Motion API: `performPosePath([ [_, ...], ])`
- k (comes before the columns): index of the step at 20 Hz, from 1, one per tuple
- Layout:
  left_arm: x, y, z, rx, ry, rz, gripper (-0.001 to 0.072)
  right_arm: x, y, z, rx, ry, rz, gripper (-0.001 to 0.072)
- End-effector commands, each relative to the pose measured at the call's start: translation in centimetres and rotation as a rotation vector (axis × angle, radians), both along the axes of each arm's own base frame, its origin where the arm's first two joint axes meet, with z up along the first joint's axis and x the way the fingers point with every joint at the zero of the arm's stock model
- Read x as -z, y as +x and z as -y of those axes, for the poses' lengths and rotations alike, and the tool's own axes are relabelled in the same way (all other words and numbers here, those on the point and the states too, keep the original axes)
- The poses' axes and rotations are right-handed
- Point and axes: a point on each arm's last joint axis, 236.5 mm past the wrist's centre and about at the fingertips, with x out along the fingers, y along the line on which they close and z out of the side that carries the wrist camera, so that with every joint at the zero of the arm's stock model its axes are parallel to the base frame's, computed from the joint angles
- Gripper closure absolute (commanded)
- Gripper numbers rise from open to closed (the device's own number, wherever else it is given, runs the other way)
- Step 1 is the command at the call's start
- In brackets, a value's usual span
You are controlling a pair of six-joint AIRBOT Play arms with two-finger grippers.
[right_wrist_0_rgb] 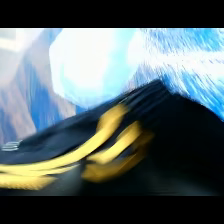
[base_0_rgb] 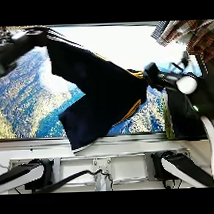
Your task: Fold the clothes and pants, and hang the long-sleeved shirts on hangers.
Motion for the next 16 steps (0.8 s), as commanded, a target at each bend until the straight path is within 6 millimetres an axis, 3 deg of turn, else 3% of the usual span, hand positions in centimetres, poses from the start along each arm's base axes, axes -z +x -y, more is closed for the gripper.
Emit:
performPosePath([
  [1, 5.8, 2.7, 4.1, 0.027, -0.128, -0.191, 0.0315, 5.3, 5.5, -2.4, -0.120, -0.012, -0.073, 0.0159],
  [2, 6.1, 1.8, 4.1, 0.066, -0.118, -0.226, 0.0302, 5.0, 5.0, -3.0, -0.218, -0.055, -0.104, 0.0163],
  [3, 6.5, 0.4, 3.8, 0.120, -0.084, -0.260, 0.0361, 4.7, 4.3, -2.8, -0.283, -0.106, -0.117, 0.0207],
  [4, 6.8, -1.1, 3.4, 0.173, -0.063, -0.299, 0.0466, 4.4, 3.3, -2.0, -0.330, -0.179, -0.127, 0.0221],
  [7, 7.6, -5.9, 1.8, 0.213, -0.070, -0.507, 0.0599, 4.2, 0.1, 3.3, -0.376, -0.454, -0.181, 0.0221],
  [9, 7.8, -9.1, 1.2, 0.175, -0.042, -0.559, 0.0631, 4.9, -2.8, 6.2, -0.345, -0.532, -0.232, 0.0229],
  [12, 8.9, -15.3, 2.6, 0.148, -0.078, -0.622, 0.0623, 7.7, -7.3, 8.0, -0.263, -0.432, -0.309, 0.0253],
  [14, 11.3, -19.1, 3.5, 0.122, -0.137, -0.699, 0.0510, 9.7, -9.0, 7.7, -0.232, -0.328, -0.349, 0.0240],
  [16, 13.8, -22.3, 4.0, 0.091, -0.192, -0.767, 0.0470, 11.0, -9.5, 6.6, -0.246, -0.244, -0.346, 0.0119],
])
